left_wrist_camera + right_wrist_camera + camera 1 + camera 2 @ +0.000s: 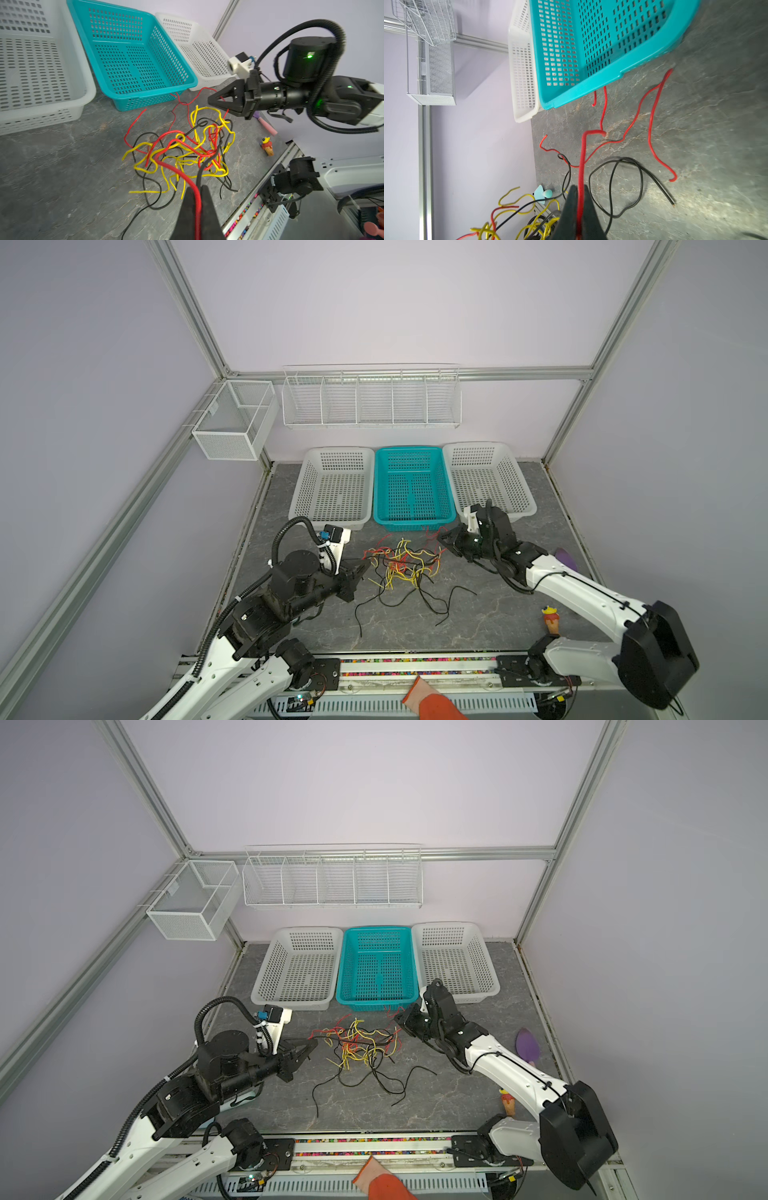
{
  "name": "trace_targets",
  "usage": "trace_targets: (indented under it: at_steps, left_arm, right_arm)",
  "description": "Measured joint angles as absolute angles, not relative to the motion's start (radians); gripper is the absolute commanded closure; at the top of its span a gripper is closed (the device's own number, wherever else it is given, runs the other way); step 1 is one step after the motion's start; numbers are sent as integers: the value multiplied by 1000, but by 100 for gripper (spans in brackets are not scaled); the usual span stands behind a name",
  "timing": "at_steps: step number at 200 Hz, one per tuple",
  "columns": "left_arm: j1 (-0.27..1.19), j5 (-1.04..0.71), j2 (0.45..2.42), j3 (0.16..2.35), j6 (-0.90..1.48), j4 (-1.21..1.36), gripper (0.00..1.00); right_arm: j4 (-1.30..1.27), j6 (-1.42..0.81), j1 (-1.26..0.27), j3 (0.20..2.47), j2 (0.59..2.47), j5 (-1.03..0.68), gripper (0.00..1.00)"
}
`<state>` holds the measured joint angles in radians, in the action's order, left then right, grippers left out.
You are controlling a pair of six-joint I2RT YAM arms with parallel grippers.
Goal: Untangle the cables
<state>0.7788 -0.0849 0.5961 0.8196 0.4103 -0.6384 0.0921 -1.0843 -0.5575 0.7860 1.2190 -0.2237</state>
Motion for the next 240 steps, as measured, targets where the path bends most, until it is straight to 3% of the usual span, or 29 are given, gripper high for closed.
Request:
trace_targets:
  at_steps: [58,100,158,187,211,240]
  left_arm:
    - [711,-21,665,841,398,-690,100]
    - [577,-100,726,841,399,-690,100]
    - [542,-178,784,841,399,-680,100]
    - [535,-244,839,841,399,-663,100]
    - [527,-292,852,841,406,-642,63]
    - [517,-337,825,841,417,-607,44]
  right_arm:
    - [302,-928,-533,805,1022,-123,94]
    - [415,-802,-532,864,945,-104,94]
    - [568,-649,-532,969,805,6,94]
    - [582,-582,-530,988,796,-25,93]
    - [580,-548,-527,987,826,-99,94]
    - [571,-516,-523,987,836,-175,94]
